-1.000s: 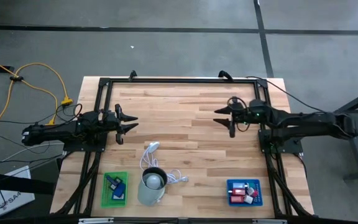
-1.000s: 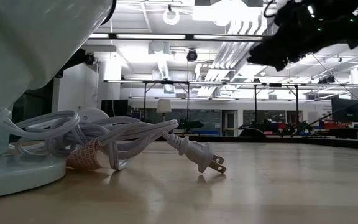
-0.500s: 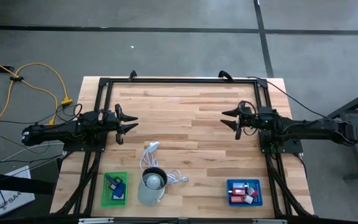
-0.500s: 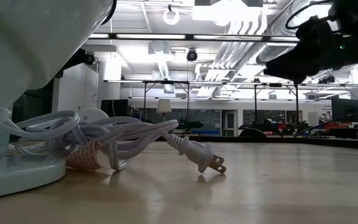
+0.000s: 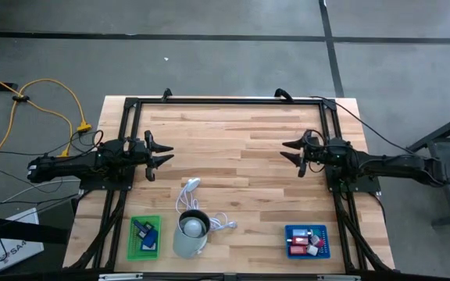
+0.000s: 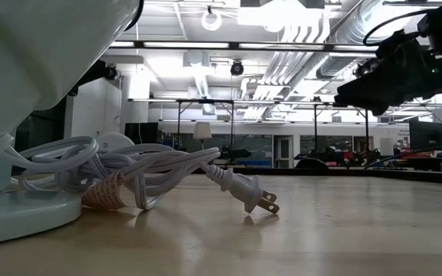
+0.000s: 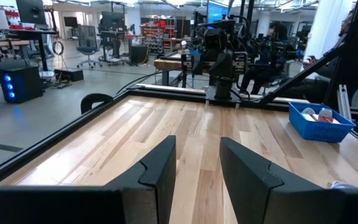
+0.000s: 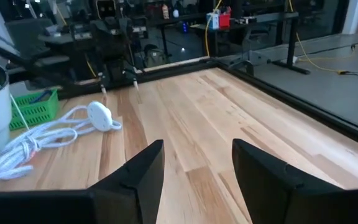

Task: Pick & Place Office items
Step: Return to Home Position

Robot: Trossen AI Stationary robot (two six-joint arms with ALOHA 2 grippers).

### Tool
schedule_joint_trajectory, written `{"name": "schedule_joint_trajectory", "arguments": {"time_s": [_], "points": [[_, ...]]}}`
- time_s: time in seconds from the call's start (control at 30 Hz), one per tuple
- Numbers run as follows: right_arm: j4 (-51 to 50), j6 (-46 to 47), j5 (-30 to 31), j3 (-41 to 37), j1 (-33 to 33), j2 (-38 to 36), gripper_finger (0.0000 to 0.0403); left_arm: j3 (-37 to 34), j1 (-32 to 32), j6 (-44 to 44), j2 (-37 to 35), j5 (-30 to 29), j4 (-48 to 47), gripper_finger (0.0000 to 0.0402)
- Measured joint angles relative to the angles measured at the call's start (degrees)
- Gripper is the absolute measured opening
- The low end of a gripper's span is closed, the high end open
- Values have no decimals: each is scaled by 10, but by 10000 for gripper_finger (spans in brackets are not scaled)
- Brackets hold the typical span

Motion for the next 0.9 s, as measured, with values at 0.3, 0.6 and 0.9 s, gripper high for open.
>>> {"name": "schedule_joint_trajectory", "arguments": {"time_s": [0.3,0.6,0.9], "points": [[-41,11,13,-1,0,-20,175,0,0,0,0,0,0,120],[-119,27,34,-1,0,-50,175,0,0,0,0,0,0,120],[-170,13,16,-1,0,-90,175,0,0,0,0,0,0,120]]}}
